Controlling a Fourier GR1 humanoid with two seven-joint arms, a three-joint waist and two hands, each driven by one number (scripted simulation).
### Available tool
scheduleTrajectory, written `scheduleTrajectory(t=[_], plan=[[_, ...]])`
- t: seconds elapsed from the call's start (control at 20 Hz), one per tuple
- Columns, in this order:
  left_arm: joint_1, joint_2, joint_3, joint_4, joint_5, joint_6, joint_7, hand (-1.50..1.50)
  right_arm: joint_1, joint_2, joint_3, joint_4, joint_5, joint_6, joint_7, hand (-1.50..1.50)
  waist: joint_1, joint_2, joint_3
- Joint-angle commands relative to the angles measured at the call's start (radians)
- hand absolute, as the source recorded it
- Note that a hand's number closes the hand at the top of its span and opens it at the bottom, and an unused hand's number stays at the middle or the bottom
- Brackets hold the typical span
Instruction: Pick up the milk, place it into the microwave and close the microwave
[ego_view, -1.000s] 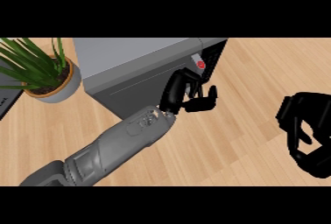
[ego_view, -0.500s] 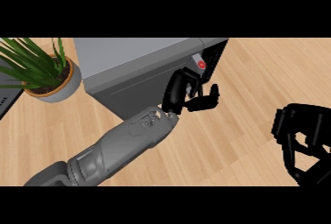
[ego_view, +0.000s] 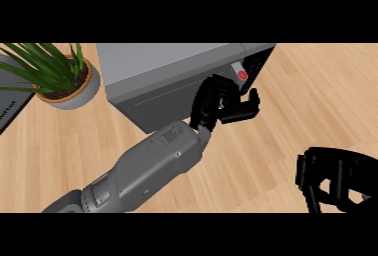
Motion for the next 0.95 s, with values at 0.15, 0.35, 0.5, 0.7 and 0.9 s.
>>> scheduleTrajectory(t=[0.15,0.35,0.5,0.7,0.9], plan=[[0.062,0.002,0.126,0.093,0.130,-0.108,-0.043,1.50,0.084,0.038,0.042,-0.079,0.007,-0.044,0.000,1.50,0.062,-0.008,-0.006],[0.074,0.022,0.106,0.122,0.166,-0.193,-0.049,1.50,0.120,0.056,0.062,-0.127,0.023,-0.081,0.009,1.50,0.078,-0.007,-0.006],[0.090,0.034,0.089,0.144,0.180,-0.252,-0.068,1.50,0.149,0.071,0.075,-0.156,0.040,-0.111,0.014,1.50,0.094,-0.006,-0.006],[0.102,0.049,0.074,0.172,0.197,-0.301,-0.088,1.50,0.182,0.084,0.097,-0.219,0.067,-0.140,0.020,1.50,0.098,-0.012,-0.006],[0.094,0.037,0.067,0.192,0.223,-0.348,-0.096,1.50,0.209,0.107,0.129,-0.264,0.097,-0.175,0.033,1.50,0.110,-0.010,-0.005]])
